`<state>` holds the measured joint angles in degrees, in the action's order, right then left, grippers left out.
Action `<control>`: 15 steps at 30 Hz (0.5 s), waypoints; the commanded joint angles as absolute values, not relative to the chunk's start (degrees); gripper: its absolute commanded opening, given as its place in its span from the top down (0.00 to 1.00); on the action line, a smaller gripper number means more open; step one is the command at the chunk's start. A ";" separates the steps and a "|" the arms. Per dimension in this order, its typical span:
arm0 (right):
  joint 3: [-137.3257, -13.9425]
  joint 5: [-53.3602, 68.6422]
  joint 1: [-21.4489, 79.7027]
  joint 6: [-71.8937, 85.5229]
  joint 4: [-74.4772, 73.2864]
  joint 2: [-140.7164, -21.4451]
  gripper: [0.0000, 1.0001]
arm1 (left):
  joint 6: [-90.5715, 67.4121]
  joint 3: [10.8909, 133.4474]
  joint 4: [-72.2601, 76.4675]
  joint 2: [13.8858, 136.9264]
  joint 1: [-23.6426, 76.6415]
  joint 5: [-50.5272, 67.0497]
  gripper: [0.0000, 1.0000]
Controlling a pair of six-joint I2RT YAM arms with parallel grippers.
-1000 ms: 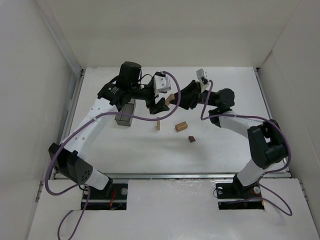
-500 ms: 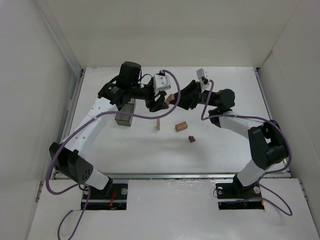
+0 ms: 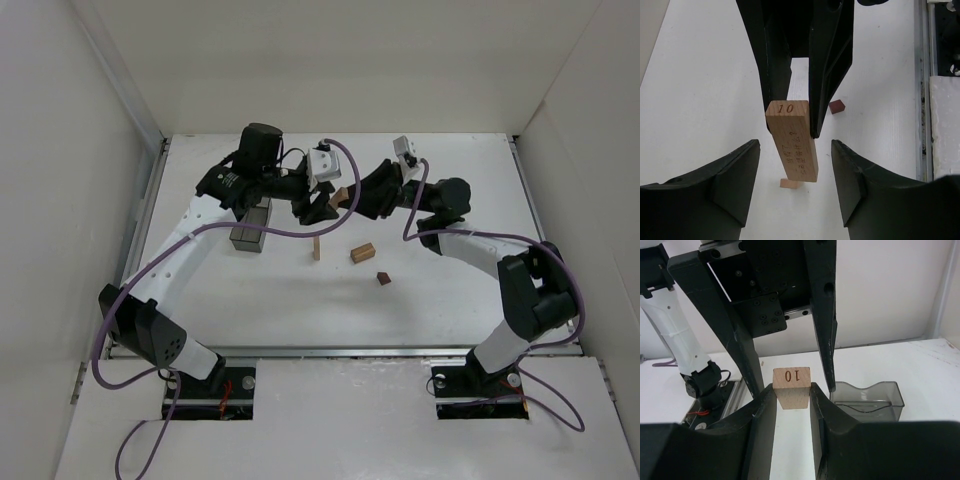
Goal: Build the wood block tower
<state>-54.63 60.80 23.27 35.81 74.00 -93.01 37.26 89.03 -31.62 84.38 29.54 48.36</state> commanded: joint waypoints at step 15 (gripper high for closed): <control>-58.27 61.78 24.43 39.29 93.19 -91.32 0.00 | 38.66 93.06 -35.12 85.86 29.71 45.45 1.00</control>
<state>-55.13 61.36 23.73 37.54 74.08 -92.95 35.79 89.36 -32.56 84.77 29.43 47.86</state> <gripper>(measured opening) 0.789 0.268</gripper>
